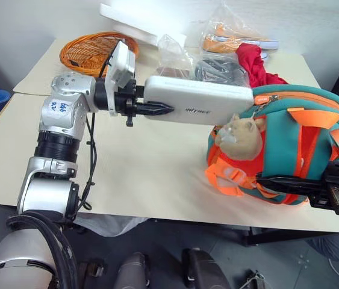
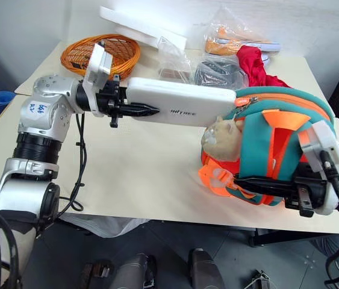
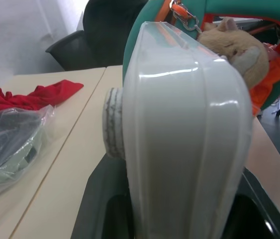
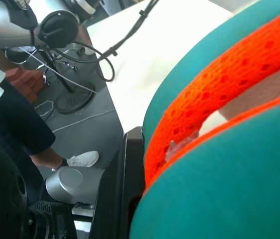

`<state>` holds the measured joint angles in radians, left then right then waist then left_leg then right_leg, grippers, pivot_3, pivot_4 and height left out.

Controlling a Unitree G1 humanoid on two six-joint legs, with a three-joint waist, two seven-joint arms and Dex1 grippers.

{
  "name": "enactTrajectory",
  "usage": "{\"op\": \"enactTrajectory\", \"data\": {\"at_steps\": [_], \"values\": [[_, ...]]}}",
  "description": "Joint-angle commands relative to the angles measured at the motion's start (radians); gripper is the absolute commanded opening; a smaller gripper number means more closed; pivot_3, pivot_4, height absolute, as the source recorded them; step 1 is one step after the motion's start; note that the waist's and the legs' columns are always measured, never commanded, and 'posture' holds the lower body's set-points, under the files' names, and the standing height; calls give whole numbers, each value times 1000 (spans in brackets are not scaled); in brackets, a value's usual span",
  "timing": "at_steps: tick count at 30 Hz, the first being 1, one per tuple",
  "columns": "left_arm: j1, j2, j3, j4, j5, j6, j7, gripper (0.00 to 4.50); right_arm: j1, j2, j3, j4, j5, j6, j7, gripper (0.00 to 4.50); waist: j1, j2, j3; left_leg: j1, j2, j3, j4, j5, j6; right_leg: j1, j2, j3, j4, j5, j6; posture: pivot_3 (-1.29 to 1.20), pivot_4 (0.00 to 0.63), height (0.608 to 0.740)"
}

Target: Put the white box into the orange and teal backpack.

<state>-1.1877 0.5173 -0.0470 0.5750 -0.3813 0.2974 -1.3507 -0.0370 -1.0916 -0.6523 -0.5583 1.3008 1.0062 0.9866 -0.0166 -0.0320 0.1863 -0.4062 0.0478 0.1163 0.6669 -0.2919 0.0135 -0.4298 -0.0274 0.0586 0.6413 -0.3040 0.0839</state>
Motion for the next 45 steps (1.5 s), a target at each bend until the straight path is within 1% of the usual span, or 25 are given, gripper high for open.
{"op": "enactTrajectory", "data": {"at_steps": [1, 6, 10, 13, 17, 20, 23, 25, 27, 29, 31, 32, 34, 36, 38, 41, 43, 45], "values": [[-69, -7, 76, 14, -55, 20, 5, 1235, -19, -36, -61, -44, 82, 1, 10, 15, 0, 0, 0, 0, 0, 0, 0, 0, 0, 0, 0, 0, 1, 0, 0, 0, 150, 740], [-18, -32, 36, -23, -13, -27, -22, 1235, -17, -61, -75, -52, 127, 4, 4, 15, -8, 0, 0, 0, 0, 0, 0, 0, 0, 0, 0, 0, 1, 0, 0, 0, 150, 740], [30, -56, -8, -56, 19, -77, -51, 1235, -31, -71, -62, -35, 122, -4, -2, 15, -10, 0, 0, 1, 0, 1, 1, 1, -1, 0, -1, 1, 2, 0, 0, 0, 150, 740], [43, -64, -32, -62, 44, -107, -66, 1235, -40, -73, -53, -20, 108, -7, 0, 15, -9, 0, 0, 1, 0, 0, 1, 1, -1, 0, 0, 1, 3, 0, 0, 0, 150, 740], [36, -79, -75, -49, 77, -149, -107, 1235, -60, -76, -17, 16, 39, -25, 11, 15, -10, 0, 0, 1, 0, 1, 1, 1, -1, 0, 0, 1, 3, 0, 0, 0, 150, 740], [-8, -149, -121, -12, 100, -158, -120, 1235, -86, -71, 31, 37, -11, -48, 26, 15, -10, 0, 0, 1, 0, 1, 1, 1, -1, 0, 0, 1, 3, 0, 0, 0, 150, 740], [-60, -257, -159, 62, 147, -191, -73, 1235, -125, -53, 93, 43, -44, -67, 15, 15, -3, 0, 0, 1, -1, 0, 2, 1, 0, 0, 1, 1, 2, 0, 0, 0, 150, 740], [-87, -342, -184, 107, 182, -208, -30, 1235, -142, -38, 131, 37, -65, -80, 4, 15, 2, 0, 0, 0, -3, 0, 2, 0, 2, 0, 2, 1, 2, 0, 0, 0, 150, 740], [-107, -431, -207, 146, 225, -229, 47, 1235, -160, -17, 160, 31, -74, -88, -18, 15, 6, 0, 0, 0, -3, 1, 2, 0, 3, 0, 2, 2, 1, 0, 1, 0, 150, 740], [-114, -484, -216, 166, 262, -242, 116, 1235, -168, 0, 173, 24, -76, -92, -39, 15, 10, 0, 0, 0, -3, 1, 2, 0, 3, 0, 1, 2, 1, 0, 1, 0, 150, 740], [-112, -500, -199, 166, 271, -221, 161, 1960, -168, 14, 177, 13, -75, -92, -63, 0, 9, 0, 0, 0, -2, 1, 1, 0, 3, -1, 1, 3, 1, 0, 1, 0, 150, 740], [-104, -488, -189, 146, 267, -210, 162, 2184, -164, 20, 176, 7, -72, -90, -74, 0, 7, 0, 0, 0, -2, 1, 1, 0, 3, -1, 1, 4, 2, 0, 1, 0, 150, 740], [-82, -443, -167, 99, 261, -187, 169, 2775, -149, 26, 165, -6, -65, -85, -87, 0, -4, 0, 0, 1, 0, 1, 1, 0, 2, -1, 1, 4, 3, 0, 1, 0, 150, 740], [-49, -368, -131, 23, 227, -137, 145, 3318, -124, 32, 143, -20, -47, -76, -101, 0, -15, 1, 0, 2, 0, 0, 0, 1, 0, -1, 2, 4, 5, 0, 0, 0, 150, 740], [-4, -270, -72, -77, 140, -40, 63, 3881, -89, 44, 125, -37, -36, -73, -117, 0, -25, 1, 0, 4, 0, 0, -1, 2, -1, -1, 2, 5, 7, 0, 0, 0, 150, 740], [41, -168, -28, -184, 44, 91, -19, 3881, -49, 56, 108, -59, -25, -78, -136, 0, -27, 1, -1, 4, 1, -1, -1, 4, -5, -3, 2, 4, 10, -1, -2, 0, 150, 740], [70, -87, 1, -269, -46, 221, -93, 3881, -26, 71, 101, -76, -10, -82, -160, 0, -21, 1, -1, 4, 1, -2, 0, 6, -7, -3, 2, 2, 12, -2, -3, 0, 150, 740], [82, -53, 13, -324, -96, 300, -104, 3881, -11, 79, 94, -86, 2, -84, -176, 0, -16, 1, -1, 4, 1, -2, 0, 6, -9, -2, 2, 2, 12, -2, -3, 0, 150, 740]]}}
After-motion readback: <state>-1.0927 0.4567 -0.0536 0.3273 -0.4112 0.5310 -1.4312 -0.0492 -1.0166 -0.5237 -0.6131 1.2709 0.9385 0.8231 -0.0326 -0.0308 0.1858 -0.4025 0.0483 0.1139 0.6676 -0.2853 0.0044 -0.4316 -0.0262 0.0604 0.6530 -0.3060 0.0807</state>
